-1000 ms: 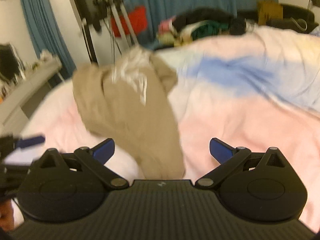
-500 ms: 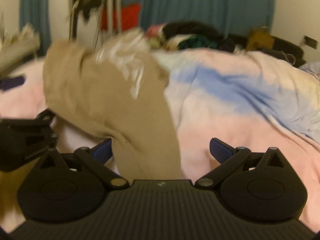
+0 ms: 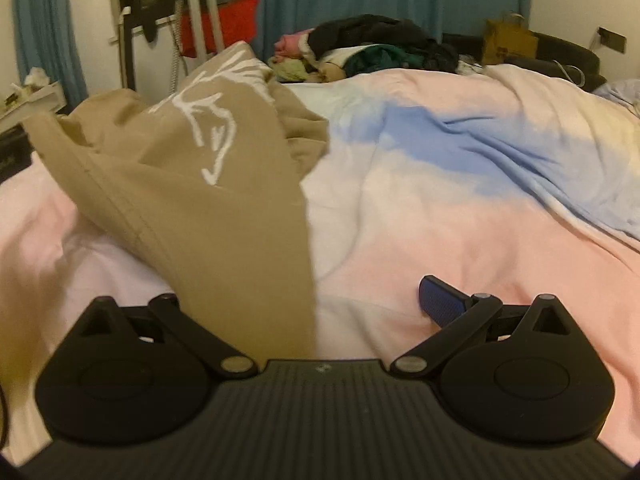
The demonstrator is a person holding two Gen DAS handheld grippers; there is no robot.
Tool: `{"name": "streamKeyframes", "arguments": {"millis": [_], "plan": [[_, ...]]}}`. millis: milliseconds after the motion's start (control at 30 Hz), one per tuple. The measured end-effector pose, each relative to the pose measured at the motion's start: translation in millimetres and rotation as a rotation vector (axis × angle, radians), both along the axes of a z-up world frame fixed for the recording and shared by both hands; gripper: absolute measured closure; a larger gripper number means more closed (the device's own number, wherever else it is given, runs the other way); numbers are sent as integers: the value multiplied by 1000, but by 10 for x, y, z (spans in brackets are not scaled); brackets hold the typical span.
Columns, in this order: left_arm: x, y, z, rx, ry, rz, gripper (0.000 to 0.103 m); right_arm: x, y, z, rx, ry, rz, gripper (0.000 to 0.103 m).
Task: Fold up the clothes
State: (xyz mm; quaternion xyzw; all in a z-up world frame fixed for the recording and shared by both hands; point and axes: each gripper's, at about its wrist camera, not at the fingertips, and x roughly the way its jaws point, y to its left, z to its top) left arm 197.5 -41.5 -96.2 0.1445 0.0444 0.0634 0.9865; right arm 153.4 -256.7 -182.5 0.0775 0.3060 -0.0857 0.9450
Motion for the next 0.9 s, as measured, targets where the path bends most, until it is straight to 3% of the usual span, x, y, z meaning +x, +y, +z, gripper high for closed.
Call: {"name": "streamKeyframes", "arguments": {"millis": [167, 267, 533, 600, 667, 767, 900], "plan": [[-287, -105, 129, -16, -53, -19, 12, -435, -263, 368, 56, -277, -193, 0], [-393, -186, 132, -33, 0, -33, 10, -622, -391, 569, 66, -402, -260, 0], [-230, -399, -288, 72, 179, -33, 9, -777, -299, 720, 13, -474, -193, 0], [-180, -395, -333, 71, 173, -15, 8, -770, -288, 724, 18, -459, -168, 0], [-169, -279, -249, -8, 135, 33, 5, -735, -310, 713, 26, -431, -154, 0], [-224, -76, -31, -126, 39, 79, 2, -564, -436, 606, 64, -304, -150, 0], [-434, 19, 259, -176, -96, 51, 2, -309, -547, 360, 174, -80, -65, 0]]}}
